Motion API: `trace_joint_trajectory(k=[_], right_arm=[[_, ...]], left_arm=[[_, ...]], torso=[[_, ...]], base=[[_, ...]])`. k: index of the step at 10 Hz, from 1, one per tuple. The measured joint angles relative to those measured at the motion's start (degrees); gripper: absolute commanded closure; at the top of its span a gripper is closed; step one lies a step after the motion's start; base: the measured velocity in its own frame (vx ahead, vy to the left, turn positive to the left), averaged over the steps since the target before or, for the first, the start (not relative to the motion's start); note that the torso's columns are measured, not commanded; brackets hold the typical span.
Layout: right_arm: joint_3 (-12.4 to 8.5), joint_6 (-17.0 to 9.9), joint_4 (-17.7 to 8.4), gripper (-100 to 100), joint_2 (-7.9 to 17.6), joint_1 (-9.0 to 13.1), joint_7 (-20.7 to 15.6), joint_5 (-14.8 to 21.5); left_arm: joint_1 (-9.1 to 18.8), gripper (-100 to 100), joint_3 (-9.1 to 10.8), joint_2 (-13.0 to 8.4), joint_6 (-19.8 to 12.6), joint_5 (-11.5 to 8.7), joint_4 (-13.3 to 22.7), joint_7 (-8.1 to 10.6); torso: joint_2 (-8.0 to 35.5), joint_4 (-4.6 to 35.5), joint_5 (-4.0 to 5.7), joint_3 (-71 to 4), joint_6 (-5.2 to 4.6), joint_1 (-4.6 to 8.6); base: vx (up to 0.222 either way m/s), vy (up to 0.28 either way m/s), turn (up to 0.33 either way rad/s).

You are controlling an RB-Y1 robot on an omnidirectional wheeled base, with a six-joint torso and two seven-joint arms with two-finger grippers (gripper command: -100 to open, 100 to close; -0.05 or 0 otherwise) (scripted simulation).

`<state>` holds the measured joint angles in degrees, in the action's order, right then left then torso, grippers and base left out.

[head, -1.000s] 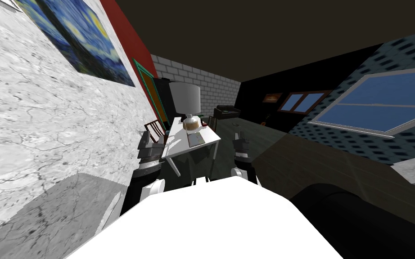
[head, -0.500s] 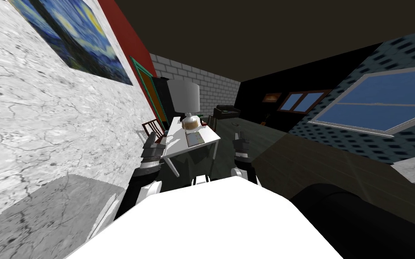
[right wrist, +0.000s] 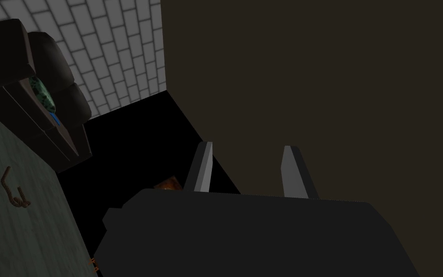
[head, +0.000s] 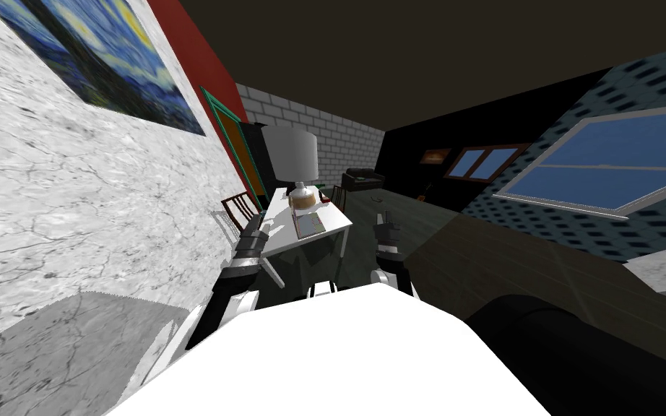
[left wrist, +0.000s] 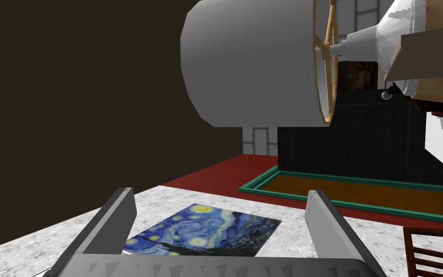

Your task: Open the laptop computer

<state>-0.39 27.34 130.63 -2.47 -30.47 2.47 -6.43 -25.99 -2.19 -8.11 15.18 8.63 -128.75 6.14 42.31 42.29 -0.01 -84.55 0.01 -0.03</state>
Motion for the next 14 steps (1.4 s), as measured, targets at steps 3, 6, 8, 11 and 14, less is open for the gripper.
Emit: trace_joint_trajectory(k=[3, 6, 8, 11, 14], right_arm=[[0.0, 0.0, 0.0, 0, 0.0, 0.0, 0.0, 0.0], [0.0, 0.0, 0.0, 0, 0.0, 0.0, 0.0, 0.0], [0.0, 0.0, 0.0, 0, 0.0, 0.0, 0.0, 0.0], [0.0, 0.0, 0.0, 0, 0.0, 0.0, 0.0, 0.0], [0.0, 0.0, 0.0, 0, 0.0, 0.0, 0.0, 0.0]], left_arm=[[0.8, -100, -0.01, 0.5, -3.6, 0.9, 0.4, -0.83], [1.2, -100, 0.13, 1.3, -7.1, 2.0, 1.9, -1.88], [1.4, -100, 0.1, 0.9, -9.3, 2.6, 2.3, -2.47], [2.4, -100, 0.42, -1.1, -13.3, 3.6, 3.7, -3.36], [3.0, -100, 0.55, -2.7, -16.3, 4.4, 4.8, -4.19]], torso=[[0.0, 0.0, 0.01, 0.0, -0.01, 0.05], [-0.1, 0.0, 0.01, 0.0, 0.0, 0.02], [0.0, 0.0, 0.0, 0.0, -0.01, 0.01], [-0.1, 0.0, 0.01, -0.1, 0.0, 0.04], [0.0, 0.0, 0.01, 0.0, -0.01, 0.03]], base=[[0.042, -0.04, -0.018], [0.053, -0.046, -0.014], [0.047, -0.043, -0.016], [0.06, -0.046, -0.02], [0.038, -0.037, -0.012]])
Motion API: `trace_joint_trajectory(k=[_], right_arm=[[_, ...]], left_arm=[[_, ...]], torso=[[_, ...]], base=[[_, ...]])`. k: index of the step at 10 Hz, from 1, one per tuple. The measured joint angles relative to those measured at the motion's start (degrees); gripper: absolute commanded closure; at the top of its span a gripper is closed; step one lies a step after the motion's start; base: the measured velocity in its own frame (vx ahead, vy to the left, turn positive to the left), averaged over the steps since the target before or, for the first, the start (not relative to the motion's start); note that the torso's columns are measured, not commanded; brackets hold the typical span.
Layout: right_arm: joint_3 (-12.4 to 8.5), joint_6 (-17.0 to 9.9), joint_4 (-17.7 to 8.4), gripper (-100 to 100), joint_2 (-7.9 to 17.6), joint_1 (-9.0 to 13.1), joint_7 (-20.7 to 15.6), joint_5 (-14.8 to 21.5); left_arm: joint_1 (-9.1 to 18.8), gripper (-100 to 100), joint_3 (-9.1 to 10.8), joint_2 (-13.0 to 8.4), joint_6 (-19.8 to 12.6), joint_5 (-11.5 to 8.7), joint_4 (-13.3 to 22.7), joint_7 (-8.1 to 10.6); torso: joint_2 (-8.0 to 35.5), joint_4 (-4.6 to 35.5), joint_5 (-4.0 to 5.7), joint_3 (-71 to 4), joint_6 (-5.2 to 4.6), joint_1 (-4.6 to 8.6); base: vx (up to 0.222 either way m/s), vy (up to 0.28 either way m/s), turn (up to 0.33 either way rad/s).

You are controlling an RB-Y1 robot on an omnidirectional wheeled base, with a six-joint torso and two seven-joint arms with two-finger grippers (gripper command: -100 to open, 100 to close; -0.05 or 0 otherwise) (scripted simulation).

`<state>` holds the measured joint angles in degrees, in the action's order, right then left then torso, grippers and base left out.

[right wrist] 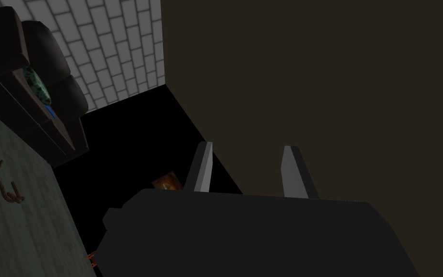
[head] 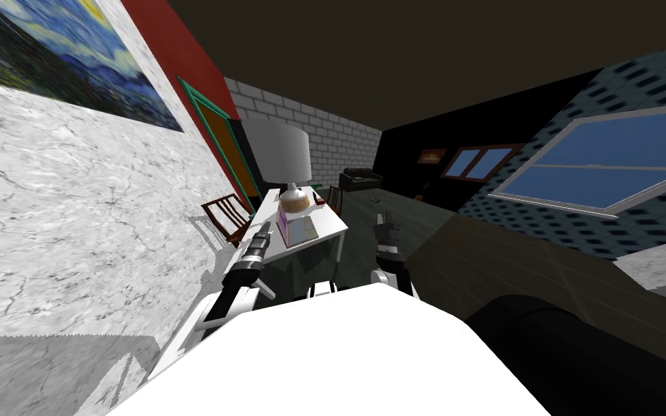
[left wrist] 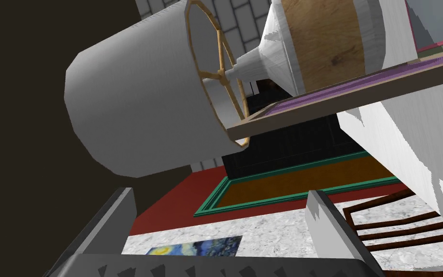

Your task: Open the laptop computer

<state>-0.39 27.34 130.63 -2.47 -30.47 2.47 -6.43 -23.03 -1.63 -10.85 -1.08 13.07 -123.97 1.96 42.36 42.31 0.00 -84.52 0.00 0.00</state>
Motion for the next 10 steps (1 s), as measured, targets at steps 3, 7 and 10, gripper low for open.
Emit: trace_joint_trajectory(k=[3, 7, 10], right_arm=[[0.0, 0.0, 0.0, 0, 0.0, 0.0, 0.0, 0.0], [0.0, 0.0, 0.0, 0, 0.0, 0.0, 0.0, 0.0], [0.0, 0.0, 0.0, 0, 0.0, 0.0, 0.0, 0.0]], left_arm=[[0.1, -100, 0.03, -1.3, -2.6, 0.9, 0.9, -0.84], [0.8, -100, 0.17, -3.2, -6.4, 1.8, 1.9, -1.77], [0.7, -100, 0.28, -3.9, -8.1, 2.1, 1.4, -1.99]], torso=[[-0.1, 0.0, 0.0, -0.1, 0.0, 0.0], [-0.1, 0.0, 0.0, 0.0, 0.0, 0.02], [-0.3, -0.1, -0.01, -0.1, -0.01, -0.04]], base=[[0.037, -0.032, -0.014], [0.041, -0.037, -0.012], [0.065, -0.015, -0.018]])
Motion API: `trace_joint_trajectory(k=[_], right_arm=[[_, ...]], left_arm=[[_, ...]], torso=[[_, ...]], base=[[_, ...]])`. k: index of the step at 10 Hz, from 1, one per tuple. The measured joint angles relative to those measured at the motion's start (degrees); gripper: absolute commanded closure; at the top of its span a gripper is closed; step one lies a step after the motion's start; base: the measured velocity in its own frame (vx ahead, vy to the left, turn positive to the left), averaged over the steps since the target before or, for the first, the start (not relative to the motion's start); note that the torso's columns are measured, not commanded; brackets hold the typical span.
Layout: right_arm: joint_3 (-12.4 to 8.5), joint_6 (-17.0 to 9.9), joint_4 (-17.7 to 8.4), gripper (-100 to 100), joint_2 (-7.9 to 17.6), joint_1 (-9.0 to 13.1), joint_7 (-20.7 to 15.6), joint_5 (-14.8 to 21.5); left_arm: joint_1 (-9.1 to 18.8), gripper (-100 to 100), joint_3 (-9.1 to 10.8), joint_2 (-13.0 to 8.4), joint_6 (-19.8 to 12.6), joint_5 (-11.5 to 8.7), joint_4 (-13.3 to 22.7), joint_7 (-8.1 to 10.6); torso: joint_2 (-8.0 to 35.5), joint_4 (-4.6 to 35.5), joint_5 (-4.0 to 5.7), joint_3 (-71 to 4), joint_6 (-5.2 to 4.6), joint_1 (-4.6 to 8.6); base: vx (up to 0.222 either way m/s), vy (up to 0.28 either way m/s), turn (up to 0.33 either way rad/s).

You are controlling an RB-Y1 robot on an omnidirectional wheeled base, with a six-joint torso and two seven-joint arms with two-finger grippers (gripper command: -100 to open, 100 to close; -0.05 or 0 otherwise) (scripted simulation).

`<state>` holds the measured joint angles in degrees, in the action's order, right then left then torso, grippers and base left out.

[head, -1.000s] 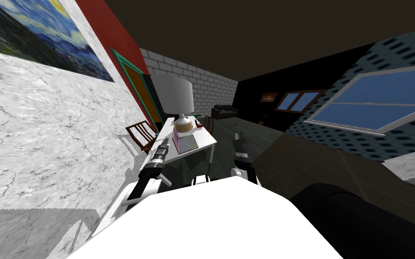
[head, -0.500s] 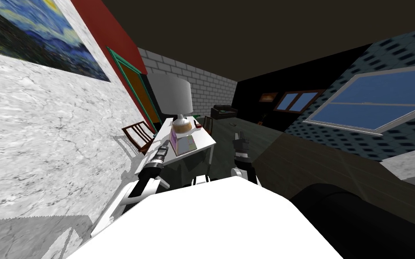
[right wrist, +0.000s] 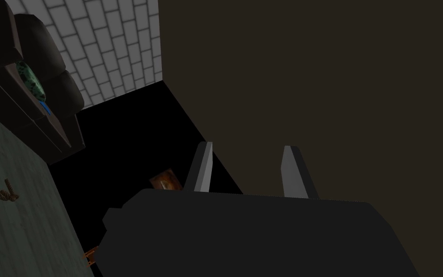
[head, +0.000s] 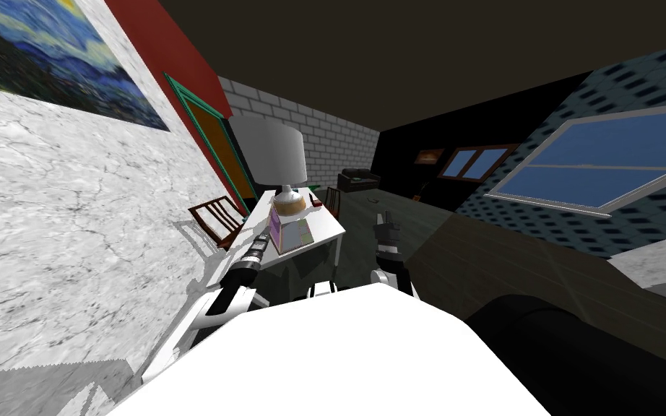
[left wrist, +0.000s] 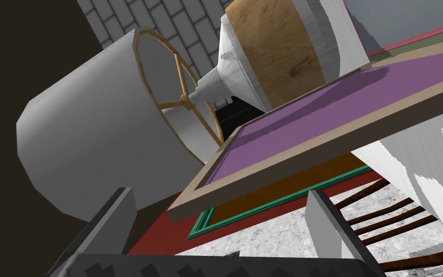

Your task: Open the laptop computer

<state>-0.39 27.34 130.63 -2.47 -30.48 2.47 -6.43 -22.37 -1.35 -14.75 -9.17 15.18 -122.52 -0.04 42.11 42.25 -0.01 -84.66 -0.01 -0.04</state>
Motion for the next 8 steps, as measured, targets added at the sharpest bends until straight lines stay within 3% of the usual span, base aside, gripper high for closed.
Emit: trace_joint_trajectory(k=[1, 2, 8], right_arm=[[0.0, 0.0, 0.0, 0, 0.0, 0.0, 0.0, 0.0], [0.0, 0.0, 0.0, 0, 0.0, 0.0, 0.0, 0.0], [0.0, 0.0, 0.0, 0, 0.0, 0.0, 0.0, 0.0]], left_arm=[[0.0, 100, 0.0, 0.0, -0.2, 0.0, -0.1, 0.02], [-0.1, 100, 0.03, 0.0, -0.2, 0.0, -0.1, -0.01], [-5.6, 100, 0.12, -7.2, -5.6, 5.4, -5.4, -5.32]], torso=[[0.1, 0.0, 0.0, 0.0, 0.01, -0.01], [0.3, 0.1, 0.0, 0.2, -0.02, 0.01], [0.0, 0.0, -0.01, 0.0, -0.1, 0.08]], base=[[0.009, -0.001, 0.007], [0.051, -0.06, -0.047], [0.068, -0.137, -0.041]])
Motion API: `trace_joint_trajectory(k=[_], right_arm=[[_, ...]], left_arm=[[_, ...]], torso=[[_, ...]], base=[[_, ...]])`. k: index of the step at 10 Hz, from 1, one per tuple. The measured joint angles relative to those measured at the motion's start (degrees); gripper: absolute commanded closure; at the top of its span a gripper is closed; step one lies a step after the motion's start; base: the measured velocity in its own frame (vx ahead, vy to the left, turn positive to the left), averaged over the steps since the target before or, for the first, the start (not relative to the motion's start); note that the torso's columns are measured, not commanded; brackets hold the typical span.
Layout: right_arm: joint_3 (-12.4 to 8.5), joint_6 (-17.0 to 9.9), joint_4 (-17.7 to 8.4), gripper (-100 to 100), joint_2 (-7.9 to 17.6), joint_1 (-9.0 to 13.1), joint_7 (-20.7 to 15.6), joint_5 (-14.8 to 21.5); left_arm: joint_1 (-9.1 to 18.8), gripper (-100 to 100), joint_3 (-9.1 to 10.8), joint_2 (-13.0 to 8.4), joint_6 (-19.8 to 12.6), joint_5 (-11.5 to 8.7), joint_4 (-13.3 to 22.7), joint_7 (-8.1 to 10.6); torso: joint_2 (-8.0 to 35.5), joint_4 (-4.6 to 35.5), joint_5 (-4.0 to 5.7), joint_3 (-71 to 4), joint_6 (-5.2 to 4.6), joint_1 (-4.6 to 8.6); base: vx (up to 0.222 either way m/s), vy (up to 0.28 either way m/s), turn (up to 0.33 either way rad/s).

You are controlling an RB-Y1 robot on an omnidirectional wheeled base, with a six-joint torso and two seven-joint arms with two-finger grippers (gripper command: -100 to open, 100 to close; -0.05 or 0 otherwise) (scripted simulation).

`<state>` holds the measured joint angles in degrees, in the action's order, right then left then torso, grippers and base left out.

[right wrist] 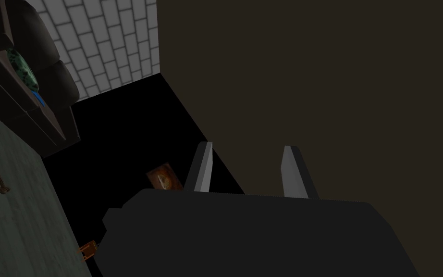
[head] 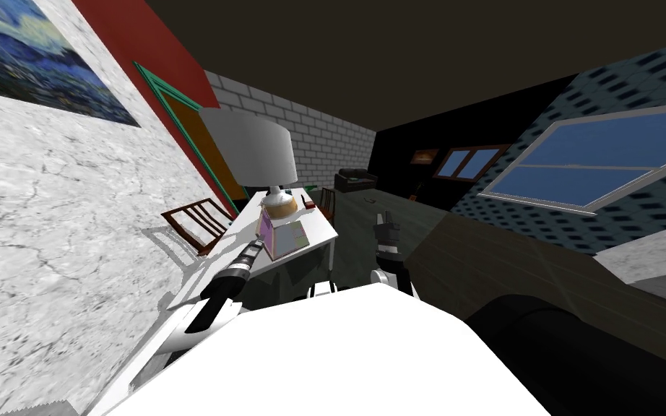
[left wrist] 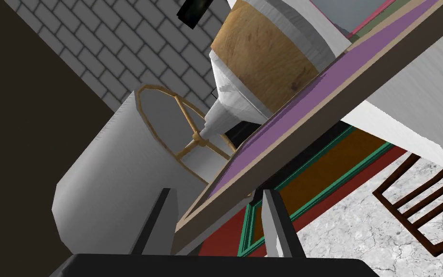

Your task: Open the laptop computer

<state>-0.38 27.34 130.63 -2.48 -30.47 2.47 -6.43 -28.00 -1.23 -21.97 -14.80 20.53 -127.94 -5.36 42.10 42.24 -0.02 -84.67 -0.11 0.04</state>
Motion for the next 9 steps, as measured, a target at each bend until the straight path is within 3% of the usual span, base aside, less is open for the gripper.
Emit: trace_joint_trajectory(k=[2, 5, 7, 9], right_arm=[[0.0, 0.0, 0.0, 0, 0.0, 0.0, 0.0, 0.0], [0.0, 0.0, 0.0, 0, 0.0, 0.0, 0.0, 0.0], [0.0, 0.0, 0.0, 0, 0.0, 0.0, 0.0, 0.0], [0.0, 0.0, 0.0, 0, 0.0, 0.0, 0.0, 0.0]], left_arm=[[-1.1, 100, 0.01, -1.3, -1.2, 1.0, -1.2, -1.19], [-1.8, 100, 1.11, -3.8, -1.5, 4.3, 0.5, -4.25], [-2.5, 100, 1.35, -5.1, -2.2, 6.4, 1.2, -6.53], [-2.4, 100, 1.51, -6.5, -2.1, 7.3, 2.8, -7.78]], torso=[[0.2, 0.0, -0.09, 0.1, 0.04, -0.31], [-0.3, -0.4, -0.24, -0.1, -0.24, 0.32], [-0.6, -0.6, -0.46, -0.2, -0.45, 0.03], [-0.7, -0.6, -0.61, -0.3, -0.26, -0.46]], base=[[0.029, -0.066, -0.01], [0.049, -0.148, -0.018], [0.017, -0.112, -0.043], [0.021, -0.103, -0.029]])
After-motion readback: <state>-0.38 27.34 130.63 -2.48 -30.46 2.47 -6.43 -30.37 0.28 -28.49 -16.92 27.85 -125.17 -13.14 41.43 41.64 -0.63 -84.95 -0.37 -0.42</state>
